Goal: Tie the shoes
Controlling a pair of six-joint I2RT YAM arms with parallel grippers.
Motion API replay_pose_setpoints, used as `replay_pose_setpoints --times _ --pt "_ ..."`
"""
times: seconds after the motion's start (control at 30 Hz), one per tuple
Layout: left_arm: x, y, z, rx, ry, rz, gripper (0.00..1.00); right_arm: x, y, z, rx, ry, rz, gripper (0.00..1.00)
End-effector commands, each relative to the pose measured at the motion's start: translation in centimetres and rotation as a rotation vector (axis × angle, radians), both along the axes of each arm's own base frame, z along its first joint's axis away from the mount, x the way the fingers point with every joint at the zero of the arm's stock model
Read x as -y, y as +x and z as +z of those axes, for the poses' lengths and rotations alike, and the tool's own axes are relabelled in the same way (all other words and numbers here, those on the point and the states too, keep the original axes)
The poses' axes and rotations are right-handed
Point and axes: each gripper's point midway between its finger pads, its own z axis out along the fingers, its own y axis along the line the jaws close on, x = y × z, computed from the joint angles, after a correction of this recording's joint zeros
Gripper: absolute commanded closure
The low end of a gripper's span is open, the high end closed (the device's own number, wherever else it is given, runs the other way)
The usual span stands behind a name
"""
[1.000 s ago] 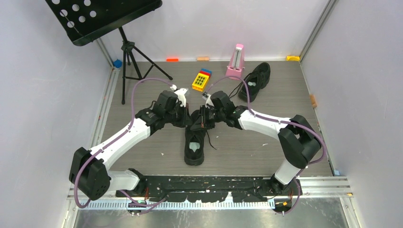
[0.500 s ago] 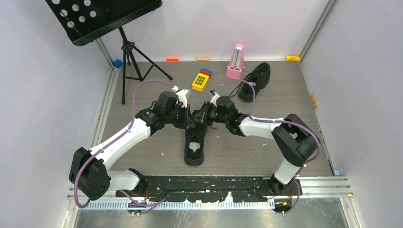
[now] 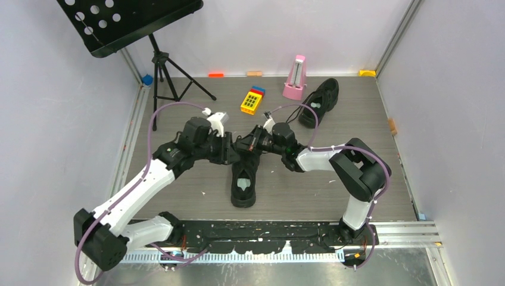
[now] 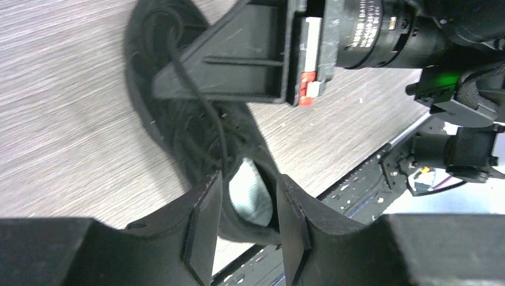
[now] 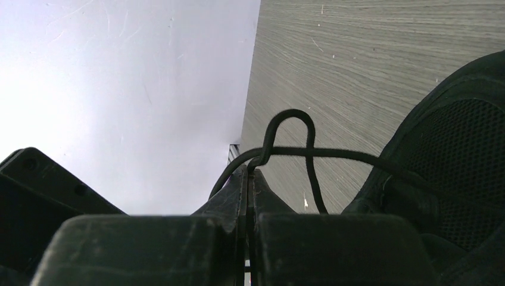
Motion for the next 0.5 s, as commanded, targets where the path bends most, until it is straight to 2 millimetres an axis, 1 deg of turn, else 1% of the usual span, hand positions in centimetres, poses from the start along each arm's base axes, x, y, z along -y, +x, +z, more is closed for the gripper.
replay_pose_setpoints --times 0.0,0.03,0.1,0.23,0.3,0.37,0.47 --pt "-3.6 0.3 1.0 0.017 0.054 0.135 0.63 -0.2 0.1 1.6 0.045 0.074 0.012 1.0" --pt "-4.1 0.5 0.9 0.016 0.05 0.156 0.68 -0.2 0.1 1.6 0.046 0.073 0.016 1.0" --pt "-5.1 0.9 0.4 0.004 0.041 0.203 0.7 -0.3 0.1 1.7 0.046 0.075 0.021 1.0" --pt "-5.9 1.5 -0.1 -0.007 0.007 0.234 0.62 -0.6 0.1 2.0 0.05 0.077 0.033 1.0" --pt "-6.0 1.9 -0.7 -0.019 -0.002 0.238 0.61 -0.7 0.1 2.1 0.051 0.077 0.037 1.0" --pt "-5.7 2.2 -1.4 -0.05 -0.027 0.228 0.61 -0.7 0.1 2.1 0.05 0.078 0.04 1.0" --pt "-3.8 2.3 -1.2 -0.052 -0.115 0.135 0.61 -0.7 0.1 2.1 0.05 0.079 0.043 1.0"
